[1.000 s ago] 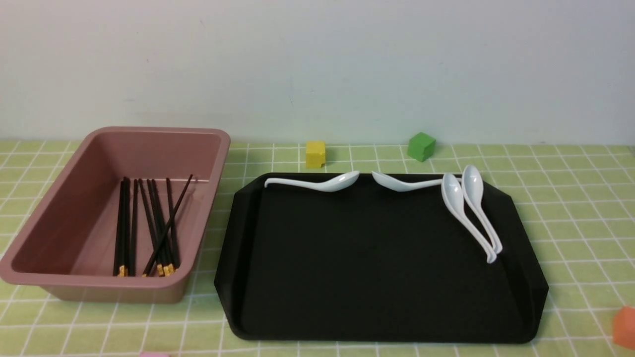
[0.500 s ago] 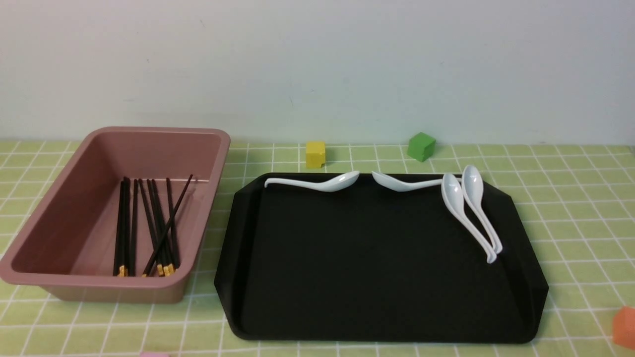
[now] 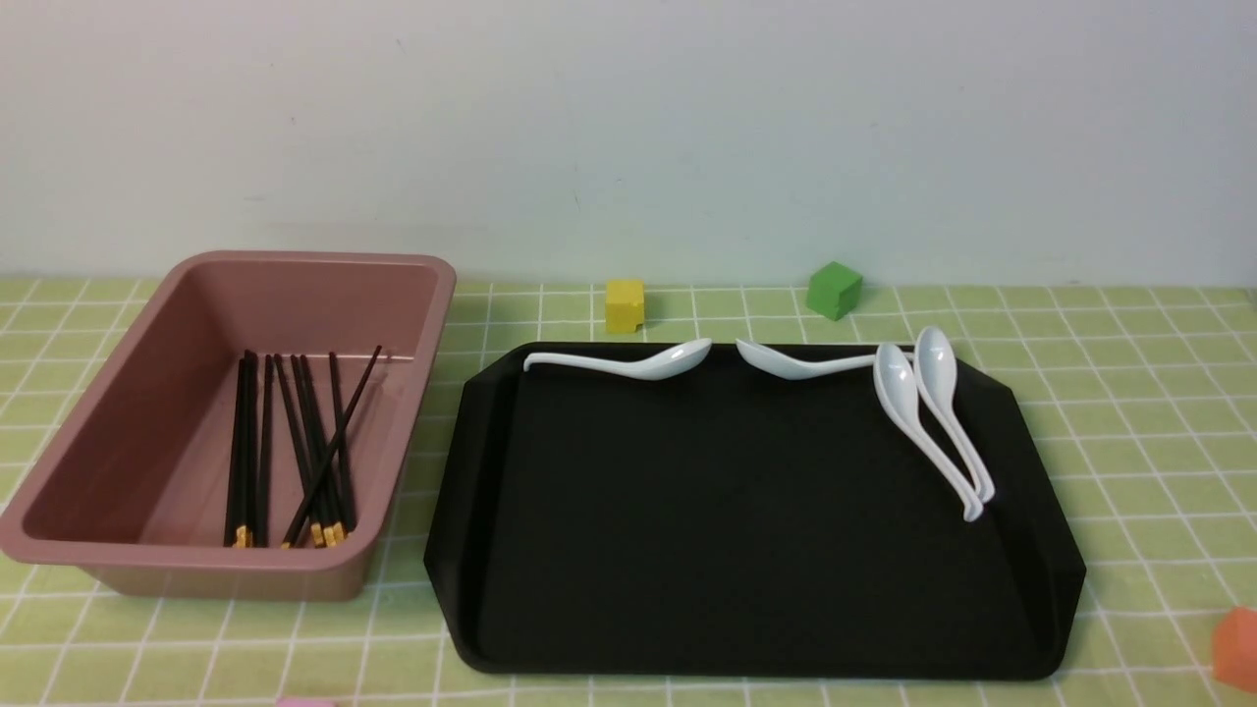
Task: On green tablecloth take chopsticks from black tray and put them in box.
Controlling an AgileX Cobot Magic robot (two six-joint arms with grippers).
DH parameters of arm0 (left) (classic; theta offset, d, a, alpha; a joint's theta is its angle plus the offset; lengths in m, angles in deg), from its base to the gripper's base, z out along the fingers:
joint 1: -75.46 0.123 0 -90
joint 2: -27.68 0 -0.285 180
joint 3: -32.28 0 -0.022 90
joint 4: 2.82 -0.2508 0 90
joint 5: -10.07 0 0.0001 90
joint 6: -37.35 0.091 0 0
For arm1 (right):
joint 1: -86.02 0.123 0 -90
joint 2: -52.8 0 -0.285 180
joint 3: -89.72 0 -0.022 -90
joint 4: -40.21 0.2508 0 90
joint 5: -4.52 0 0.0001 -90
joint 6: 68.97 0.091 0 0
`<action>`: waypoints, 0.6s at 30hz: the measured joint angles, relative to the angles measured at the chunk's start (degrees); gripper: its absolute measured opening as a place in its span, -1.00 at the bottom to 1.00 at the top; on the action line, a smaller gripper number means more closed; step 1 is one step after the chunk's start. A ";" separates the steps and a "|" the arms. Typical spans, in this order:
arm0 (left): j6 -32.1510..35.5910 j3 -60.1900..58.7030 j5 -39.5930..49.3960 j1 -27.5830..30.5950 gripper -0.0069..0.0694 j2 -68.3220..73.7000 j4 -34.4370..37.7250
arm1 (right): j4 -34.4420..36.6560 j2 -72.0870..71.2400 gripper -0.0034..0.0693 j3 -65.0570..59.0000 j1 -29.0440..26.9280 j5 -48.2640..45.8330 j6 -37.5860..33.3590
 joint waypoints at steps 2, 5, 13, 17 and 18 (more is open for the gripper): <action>0.00 0.00 0.00 0.00 -0.19 0.00 0.00 | 0.00 0.00 -0.54 0.00 0.00 0.00 0.00; 0.00 0.00 0.00 0.00 -0.19 0.00 0.00 | 0.00 0.00 -0.53 0.00 0.00 0.00 0.00; 0.00 0.00 0.00 0.00 -0.19 0.00 0.00 | 0.00 0.00 -0.50 0.00 0.00 0.00 0.00; 0.00 0.00 0.00 0.00 -0.19 0.00 0.00 | 0.00 0.00 -0.50 0.00 0.00 0.00 0.00; 0.00 0.00 0.00 0.00 -0.19 0.00 0.00 | 0.00 0.00 -0.50 0.00 0.00 0.00 0.00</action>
